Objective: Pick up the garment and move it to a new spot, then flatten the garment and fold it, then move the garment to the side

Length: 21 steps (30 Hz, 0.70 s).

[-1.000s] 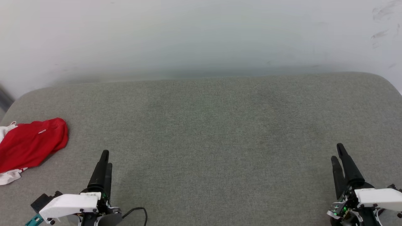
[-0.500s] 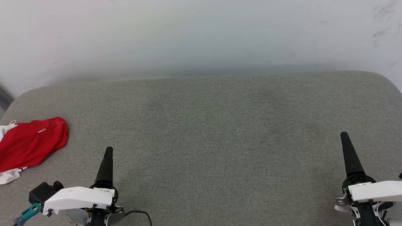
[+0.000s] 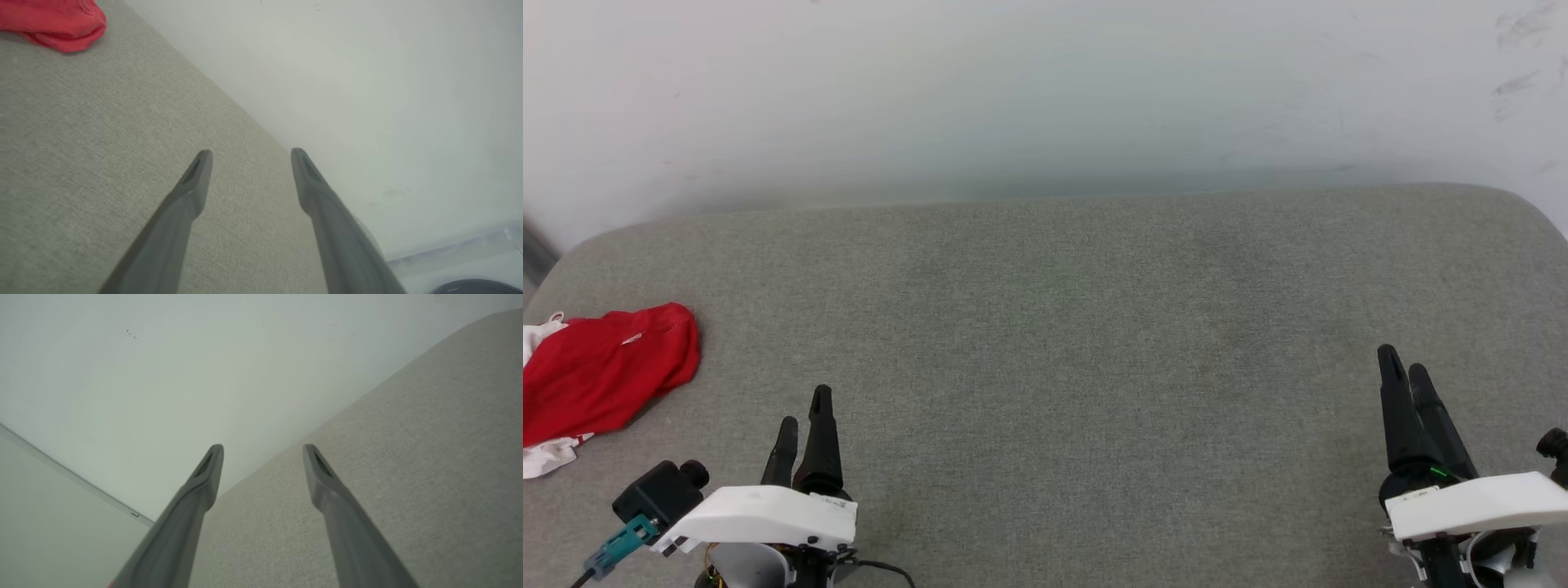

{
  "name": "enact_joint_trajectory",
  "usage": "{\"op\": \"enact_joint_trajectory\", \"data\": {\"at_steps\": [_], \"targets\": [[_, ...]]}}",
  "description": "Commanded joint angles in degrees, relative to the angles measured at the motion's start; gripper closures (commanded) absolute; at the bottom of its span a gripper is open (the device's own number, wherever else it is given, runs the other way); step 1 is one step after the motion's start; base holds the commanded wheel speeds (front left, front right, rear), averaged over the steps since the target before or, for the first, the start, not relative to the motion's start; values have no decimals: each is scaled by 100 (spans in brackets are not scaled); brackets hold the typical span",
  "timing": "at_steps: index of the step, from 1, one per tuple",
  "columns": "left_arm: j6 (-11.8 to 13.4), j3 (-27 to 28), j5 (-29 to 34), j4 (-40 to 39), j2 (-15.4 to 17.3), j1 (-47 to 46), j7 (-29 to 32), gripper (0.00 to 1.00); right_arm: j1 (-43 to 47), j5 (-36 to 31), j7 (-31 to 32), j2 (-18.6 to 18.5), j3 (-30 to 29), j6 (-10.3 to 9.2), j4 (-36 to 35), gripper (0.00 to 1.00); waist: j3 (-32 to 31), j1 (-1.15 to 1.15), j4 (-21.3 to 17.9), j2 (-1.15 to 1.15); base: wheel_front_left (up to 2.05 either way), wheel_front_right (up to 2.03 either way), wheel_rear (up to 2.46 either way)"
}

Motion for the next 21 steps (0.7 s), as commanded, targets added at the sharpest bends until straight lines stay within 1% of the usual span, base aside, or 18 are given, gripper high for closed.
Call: {"op": "enact_joint_trajectory", "data": {"at_steps": [1,14,21], "targets": [[42,-37,197,-120,18,9,-59,0,0,-200,-58,-5,9,1,-111,0,-2,0,0,0,0,0,0],[302,-286,1281,-311,149,189,-298,0,130,-1325,-302,-3,44,1,-131,0,-7,0,0,0,0,0,0],[457,-446,1782,-366,192,278,-416,0,193,-1810,-416,-2,71,1,-118,0,-14,0,7,0,0,0,0]]}}
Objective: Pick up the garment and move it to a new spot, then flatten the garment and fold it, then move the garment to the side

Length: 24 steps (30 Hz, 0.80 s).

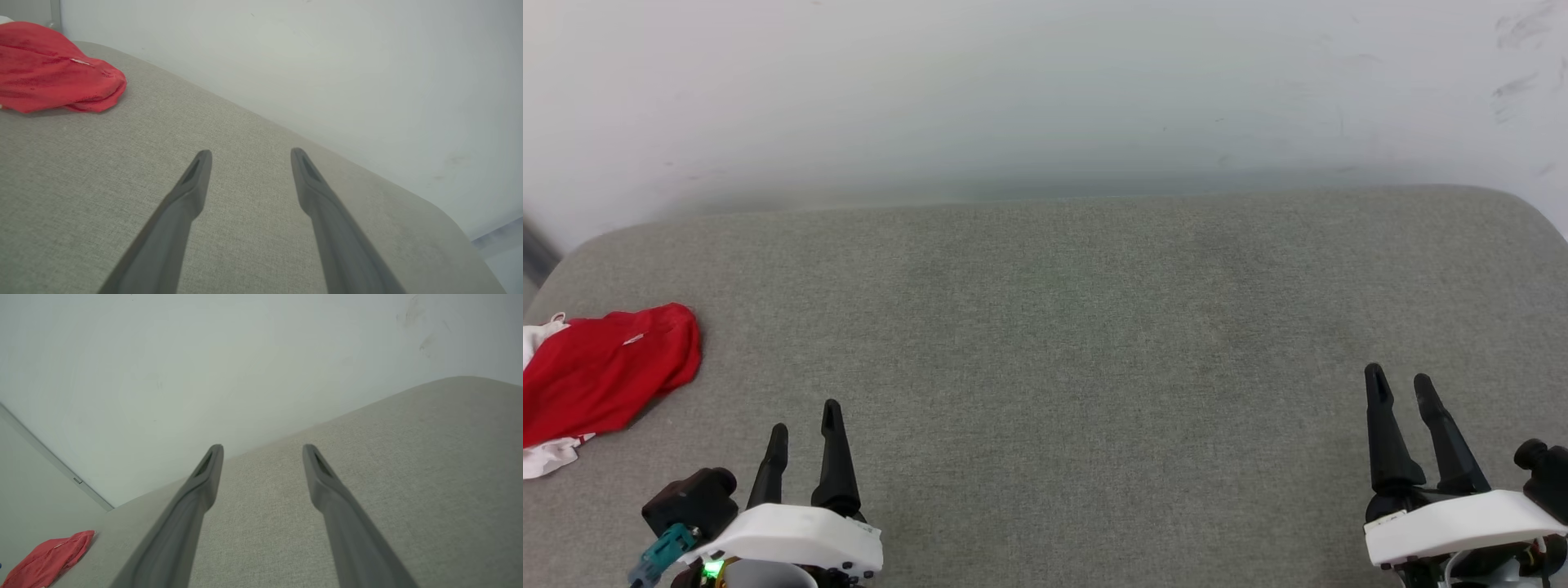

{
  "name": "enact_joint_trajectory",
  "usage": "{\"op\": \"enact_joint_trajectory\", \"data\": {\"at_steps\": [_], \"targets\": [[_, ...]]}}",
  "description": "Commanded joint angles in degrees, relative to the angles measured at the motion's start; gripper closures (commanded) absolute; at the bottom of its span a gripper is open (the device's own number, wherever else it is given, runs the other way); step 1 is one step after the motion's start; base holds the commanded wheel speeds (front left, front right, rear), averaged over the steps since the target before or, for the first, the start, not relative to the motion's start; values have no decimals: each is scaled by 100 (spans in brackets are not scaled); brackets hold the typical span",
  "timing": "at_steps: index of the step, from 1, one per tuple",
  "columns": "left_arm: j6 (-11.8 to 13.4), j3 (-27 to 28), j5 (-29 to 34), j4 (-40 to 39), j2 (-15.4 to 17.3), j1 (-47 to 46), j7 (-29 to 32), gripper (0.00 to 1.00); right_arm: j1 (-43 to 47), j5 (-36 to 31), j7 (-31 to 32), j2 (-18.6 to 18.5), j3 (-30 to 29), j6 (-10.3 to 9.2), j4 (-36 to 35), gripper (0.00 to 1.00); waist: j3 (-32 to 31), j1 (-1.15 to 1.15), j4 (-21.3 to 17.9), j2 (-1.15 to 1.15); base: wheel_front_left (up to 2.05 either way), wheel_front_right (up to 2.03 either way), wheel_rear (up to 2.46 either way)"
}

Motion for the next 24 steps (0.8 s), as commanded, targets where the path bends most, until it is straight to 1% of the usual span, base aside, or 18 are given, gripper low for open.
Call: {"op": "enact_joint_trajectory", "data": {"at_steps": [1,13,24], "targets": [[50,-29,169,-99,26,-1,-58,0,0,-171,-59,-2,15,0,-91,0,-1,0,1,0,0,0,0],[192,-245,842,-223,79,112,-245,0,87,-820,-244,-1,21,0,-194,0,7,0,6,0,0,0,0],[222,-329,1390,-208,85,213,-394,0,203,-1437,-395,0,68,0,-228,0,2,0,28,0,0,0,0]]}}
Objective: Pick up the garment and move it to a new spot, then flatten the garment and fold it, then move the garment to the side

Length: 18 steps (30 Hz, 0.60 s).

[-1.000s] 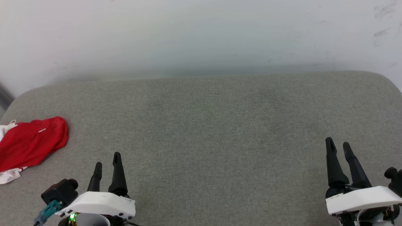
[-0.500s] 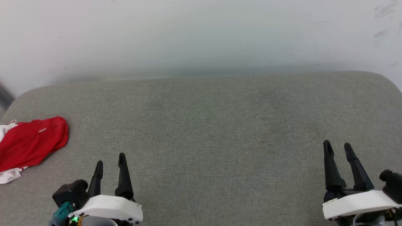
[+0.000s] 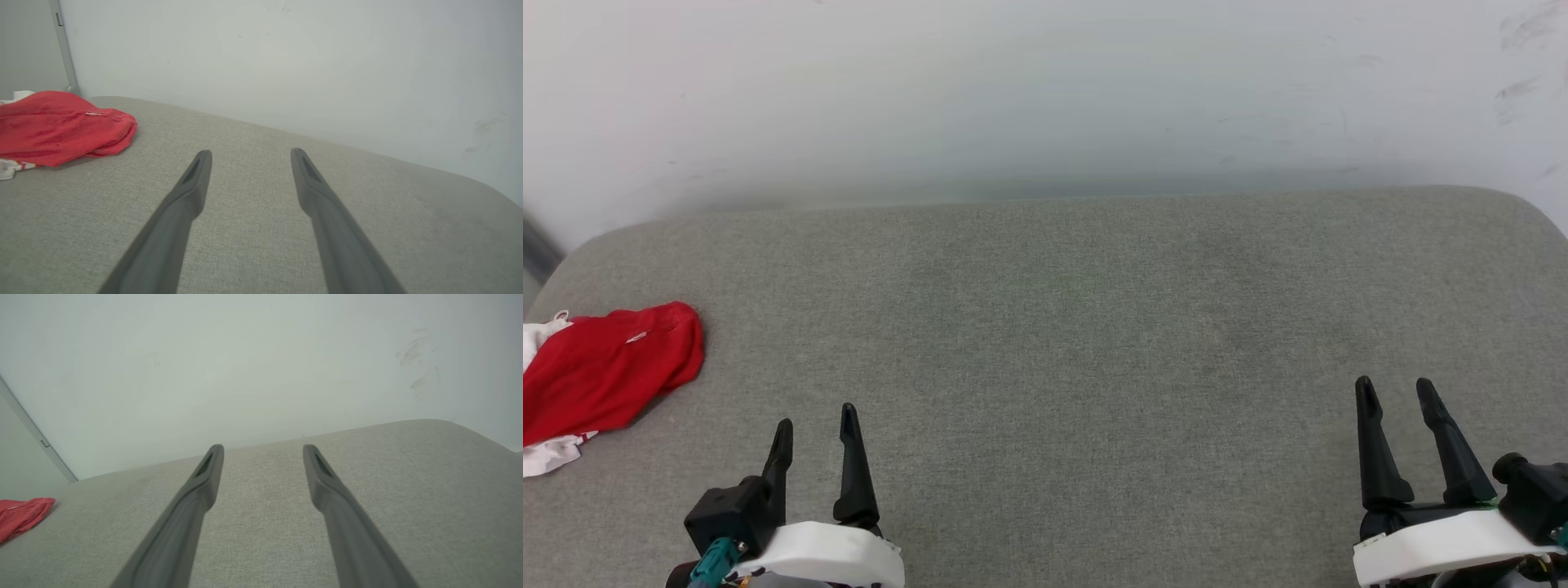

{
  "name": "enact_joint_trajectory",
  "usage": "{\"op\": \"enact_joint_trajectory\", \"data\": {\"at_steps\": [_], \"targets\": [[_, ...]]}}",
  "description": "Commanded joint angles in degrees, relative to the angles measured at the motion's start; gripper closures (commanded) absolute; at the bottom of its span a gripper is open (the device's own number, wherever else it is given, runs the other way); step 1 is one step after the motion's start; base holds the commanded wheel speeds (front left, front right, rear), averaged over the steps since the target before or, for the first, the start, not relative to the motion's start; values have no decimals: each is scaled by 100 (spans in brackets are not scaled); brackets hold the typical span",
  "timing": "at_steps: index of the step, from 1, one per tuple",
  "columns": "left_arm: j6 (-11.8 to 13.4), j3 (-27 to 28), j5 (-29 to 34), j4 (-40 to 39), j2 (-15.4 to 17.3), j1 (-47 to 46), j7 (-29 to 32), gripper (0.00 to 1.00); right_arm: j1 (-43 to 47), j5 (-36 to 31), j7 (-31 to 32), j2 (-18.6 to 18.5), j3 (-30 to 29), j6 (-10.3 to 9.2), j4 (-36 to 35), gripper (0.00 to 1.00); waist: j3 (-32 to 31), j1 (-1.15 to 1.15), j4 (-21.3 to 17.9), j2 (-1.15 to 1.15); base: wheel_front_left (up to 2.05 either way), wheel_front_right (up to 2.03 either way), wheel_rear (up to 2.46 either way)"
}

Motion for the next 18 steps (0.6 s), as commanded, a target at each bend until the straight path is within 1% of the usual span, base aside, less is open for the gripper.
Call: {"op": "enact_joint_trajectory", "data": {"at_steps": [1,10,18], "targets": [[18,-6,130,-52,26,44,-59,0,17,-165,-56,1,27,0,-72,0,0,0,3,0,0,0,0],[-59,2,519,-64,-28,92,-170,0,97,-577,-172,2,68,0,-186,0,3,0,20,0,0,0,0],[-155,45,826,-19,-62,156,-255,0,151,-753,-250,3,36,0,-209,0,-13,0,13,0,0,0,0]]}}
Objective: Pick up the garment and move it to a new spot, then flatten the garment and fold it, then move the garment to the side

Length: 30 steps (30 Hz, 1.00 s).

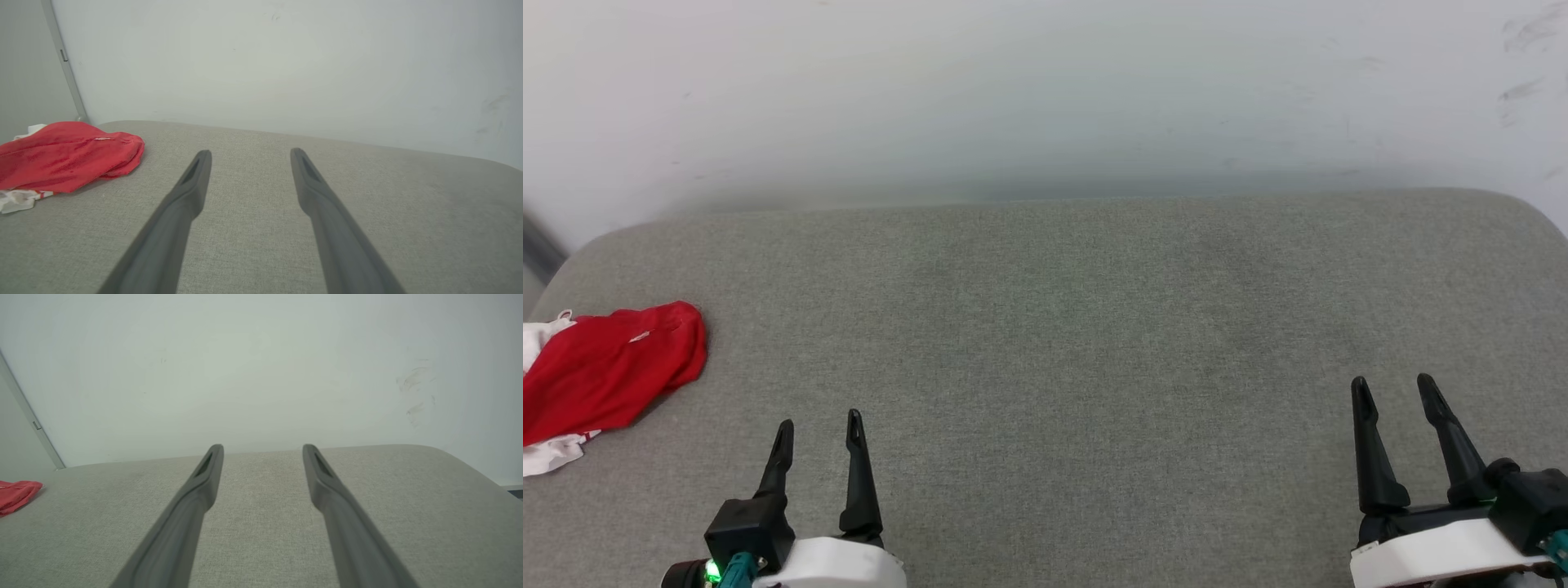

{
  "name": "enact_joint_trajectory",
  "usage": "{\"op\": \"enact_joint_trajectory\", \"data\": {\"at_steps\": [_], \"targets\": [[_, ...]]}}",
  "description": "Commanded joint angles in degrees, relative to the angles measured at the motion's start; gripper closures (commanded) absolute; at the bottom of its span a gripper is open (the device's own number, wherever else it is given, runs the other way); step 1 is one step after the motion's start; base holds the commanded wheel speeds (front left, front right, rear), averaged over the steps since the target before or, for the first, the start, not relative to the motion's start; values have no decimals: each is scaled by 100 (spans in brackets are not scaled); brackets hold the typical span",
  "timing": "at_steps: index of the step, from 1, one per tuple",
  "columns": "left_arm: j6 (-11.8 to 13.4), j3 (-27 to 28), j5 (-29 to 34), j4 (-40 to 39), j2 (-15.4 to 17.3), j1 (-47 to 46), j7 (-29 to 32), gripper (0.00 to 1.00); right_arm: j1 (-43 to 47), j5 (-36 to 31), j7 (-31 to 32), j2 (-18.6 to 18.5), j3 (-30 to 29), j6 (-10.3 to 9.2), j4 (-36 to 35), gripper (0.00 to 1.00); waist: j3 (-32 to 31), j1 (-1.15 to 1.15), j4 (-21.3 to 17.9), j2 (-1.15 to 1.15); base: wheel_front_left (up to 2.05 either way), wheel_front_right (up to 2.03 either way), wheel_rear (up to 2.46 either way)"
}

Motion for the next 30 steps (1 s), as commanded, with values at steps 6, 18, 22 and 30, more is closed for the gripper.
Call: {"op": "enact_joint_trajectory", "data": {"at_steps": [6,18,22,30], "targets": [[-53,45,311,11,-48,76,-97,0,80,-152,-104,4,-30,0,-4,0,-8,0,-13,0,0,0,0],[-175,159,762,85,-112,134,-233,0,186,-548,-221,6,21,-1,0,0,-12,0,-29,0,0,0,0],[-211,178,911,105,-130,158,-265,0,204,-712,-265,6,52,-1,-22,0,-9,0,-30,0,0,0,0],[-297,256,857,169,-152,134,-259,0,190,-596,-258,6,57,-1,26,0,0,0,-34,0,0,0,0]]}}
